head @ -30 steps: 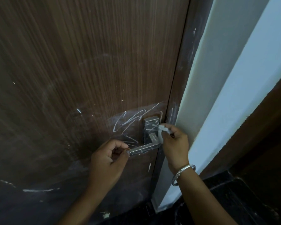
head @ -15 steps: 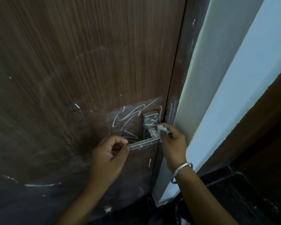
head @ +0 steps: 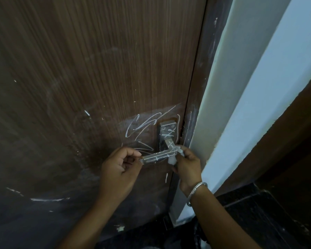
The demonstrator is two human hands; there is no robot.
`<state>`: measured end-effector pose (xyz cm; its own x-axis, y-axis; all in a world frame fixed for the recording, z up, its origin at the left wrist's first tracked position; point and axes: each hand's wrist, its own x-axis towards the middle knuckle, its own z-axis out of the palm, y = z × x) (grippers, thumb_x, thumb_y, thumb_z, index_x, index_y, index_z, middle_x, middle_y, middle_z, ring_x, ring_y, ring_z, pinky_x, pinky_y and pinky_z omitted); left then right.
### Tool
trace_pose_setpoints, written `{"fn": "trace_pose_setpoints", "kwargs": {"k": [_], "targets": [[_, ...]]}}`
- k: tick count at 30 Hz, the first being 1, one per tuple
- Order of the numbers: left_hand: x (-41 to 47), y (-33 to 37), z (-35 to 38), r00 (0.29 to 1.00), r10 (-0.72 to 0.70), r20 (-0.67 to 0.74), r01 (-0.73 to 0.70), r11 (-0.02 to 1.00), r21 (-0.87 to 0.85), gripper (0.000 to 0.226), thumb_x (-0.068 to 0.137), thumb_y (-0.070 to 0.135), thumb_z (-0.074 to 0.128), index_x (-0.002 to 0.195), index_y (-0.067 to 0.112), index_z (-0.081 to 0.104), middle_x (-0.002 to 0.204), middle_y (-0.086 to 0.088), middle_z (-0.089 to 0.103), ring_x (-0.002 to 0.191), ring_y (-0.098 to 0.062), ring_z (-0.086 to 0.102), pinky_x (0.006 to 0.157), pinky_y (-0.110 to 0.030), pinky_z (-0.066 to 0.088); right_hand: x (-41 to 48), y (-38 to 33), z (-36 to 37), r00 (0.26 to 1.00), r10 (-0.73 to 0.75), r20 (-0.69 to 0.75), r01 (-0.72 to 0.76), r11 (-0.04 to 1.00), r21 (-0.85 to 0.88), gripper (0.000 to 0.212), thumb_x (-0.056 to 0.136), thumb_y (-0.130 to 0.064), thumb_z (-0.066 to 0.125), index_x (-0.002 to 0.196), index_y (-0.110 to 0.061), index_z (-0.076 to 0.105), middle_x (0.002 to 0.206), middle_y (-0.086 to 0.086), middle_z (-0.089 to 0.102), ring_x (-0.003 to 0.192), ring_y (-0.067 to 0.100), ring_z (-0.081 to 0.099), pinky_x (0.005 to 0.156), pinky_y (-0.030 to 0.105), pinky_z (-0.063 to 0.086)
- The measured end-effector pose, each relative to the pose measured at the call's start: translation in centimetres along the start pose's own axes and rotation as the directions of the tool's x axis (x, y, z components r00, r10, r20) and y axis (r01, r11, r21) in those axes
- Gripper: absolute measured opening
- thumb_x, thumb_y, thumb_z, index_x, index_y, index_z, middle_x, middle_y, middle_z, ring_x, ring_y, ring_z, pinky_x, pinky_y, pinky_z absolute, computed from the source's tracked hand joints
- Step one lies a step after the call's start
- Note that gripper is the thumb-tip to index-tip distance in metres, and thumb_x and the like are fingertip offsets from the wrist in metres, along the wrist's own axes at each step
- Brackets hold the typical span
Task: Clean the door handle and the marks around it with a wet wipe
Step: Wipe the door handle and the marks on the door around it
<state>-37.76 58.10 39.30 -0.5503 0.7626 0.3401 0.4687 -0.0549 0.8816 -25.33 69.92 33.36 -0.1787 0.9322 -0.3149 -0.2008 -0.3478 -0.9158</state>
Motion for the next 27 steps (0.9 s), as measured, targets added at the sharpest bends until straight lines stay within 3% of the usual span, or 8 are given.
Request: {"fn": "trace_pose_setpoints", "kwargs": {"k": [2, 5, 9, 13, 16, 19, 23, 27], "targets": [[0.0, 0.0, 0.0, 1.0, -0.018, -0.007, 0.018, 0.999, -0.03, 0.026, 0.075, -0.01, 0.067, 0.077, 0.016, 0.065, 0.078, -0.002, 0.065, 0.07, -0.003, 0.061, 0.062, -0.008, 0.047, -0.3, 0.4, 0.3, 0.989, 0.144, 0.02, -0.145, 0.98, 0.137, 0.024, 0.094, -0.006, 0.051, 0.095, -0.023, 0.068, 0.088, 0.003, 0.07, 0.076, 0.017, 0.064, 0.052, 0.024, 0.051], [0.0, 0.0, 0.1, 0.999, -0.047, -0.023, 0.045, 0.996, -0.074, 0.029, 0.076, -0.011, 0.066, 0.076, 0.017, 0.064, 0.075, -0.003, 0.064, 0.067, 0.0, 0.059, 0.062, -0.008, 0.046, -0.5, 0.3, 0.9, 0.942, 0.318, 0.103, -0.333, 0.863, 0.38, 0.023, 0.096, -0.006, 0.046, 0.108, -0.018, 0.062, 0.09, 0.006, 0.067, 0.07, 0.017, 0.062, 0.046, 0.02, 0.05], [-0.1, 0.0, 0.1, 0.998, -0.059, -0.036, 0.056, 0.994, -0.095, 0.028, 0.076, -0.013, 0.066, 0.075, 0.015, 0.064, 0.075, -0.004, 0.065, 0.067, 0.001, 0.059, 0.063, -0.008, 0.046, -1.0, 0.3, 1.9, 0.889, 0.413, 0.197, -0.448, 0.695, 0.563, 0.021, 0.096, -0.003, 0.044, 0.098, -0.014, 0.061, 0.083, 0.01, 0.068, 0.073, 0.021, 0.062, 0.048, 0.02, 0.053], [-0.2, -0.1, 0.1, 0.998, -0.062, -0.027, 0.059, 0.993, -0.105, 0.026, 0.076, -0.013, 0.065, 0.076, 0.012, 0.065, 0.076, -0.005, 0.066, 0.067, 0.001, 0.06, 0.064, -0.008, 0.046, -1.7, 0.8, 2.6, 0.834, 0.484, 0.267, -0.546, 0.65, 0.528, 0.017, 0.094, -0.005, 0.047, 0.091, -0.016, 0.059, 0.061, 0.005, 0.069, 0.064, 0.017, 0.062, 0.051, 0.021, 0.047], [-0.3, -0.2, 0.0, 0.998, -0.059, -0.027, 0.056, 0.993, -0.105, 0.026, 0.076, -0.013, 0.065, 0.076, 0.013, 0.064, 0.077, -0.005, 0.066, 0.068, 0.001, 0.06, 0.065, -0.008, 0.046, -1.9, 0.9, 2.8, 0.814, 0.506, 0.286, -0.579, 0.663, 0.474, 0.014, 0.094, -0.009, 0.048, 0.092, -0.017, 0.059, 0.06, 0.002, 0.069, 0.065, 0.016, 0.062, 0.055, 0.024, 0.046], [-0.3, -0.4, -0.2, 0.997, -0.071, -0.034, 0.067, 0.991, -0.119, 0.027, 0.076, -0.014, 0.065, 0.076, 0.014, 0.064, 0.076, -0.003, 0.065, 0.066, 0.002, 0.059, 0.063, -0.008, 0.045, -1.8, 0.9, 2.5, 0.808, 0.519, 0.28, -0.584, 0.642, 0.496, 0.012, 0.094, -0.01, 0.048, 0.091, -0.013, 0.059, 0.058, 0.004, 0.069, 0.052, 0.016, 0.065, 0.048, 0.02, 0.048], [-0.3, -0.6, -0.2, 0.997, -0.073, -0.026, 0.069, 0.989, -0.132, 0.028, 0.077, -0.013, 0.064, 0.076, 0.015, 0.064, 0.075, 0.001, 0.065, 0.067, 0.002, 0.06, 0.063, -0.007, 0.045, -1.2, 0.4, 2.2, 0.819, 0.519, 0.246, -0.557, 0.614, 0.558, 0.01, 0.093, -0.007, 0.049, 0.09, -0.011, 0.058, 0.055, 0.004, 0.068, 0.058, 0.017, 0.065, 0.046, 0.02, 0.051], [-0.5, -1.4, -0.2, 0.991, -0.125, -0.038, 0.116, 0.977, -0.179, 0.027, 0.085, -0.004, 0.06, 0.08, 0.022, 0.064, 0.075, -0.001, 0.065, 0.069, -0.007, 0.059, 0.067, -0.028, 0.05, -1.8, 1.0, 3.0, 0.795, 0.525, 0.304, -0.602, 0.621, 0.502, 0.013, 0.09, -0.002, 0.049, 0.086, -0.011, 0.058, 0.055, 0.005, 0.067, 0.044, 0.015, 0.064, 0.049, 0.023, 0.05]]}}
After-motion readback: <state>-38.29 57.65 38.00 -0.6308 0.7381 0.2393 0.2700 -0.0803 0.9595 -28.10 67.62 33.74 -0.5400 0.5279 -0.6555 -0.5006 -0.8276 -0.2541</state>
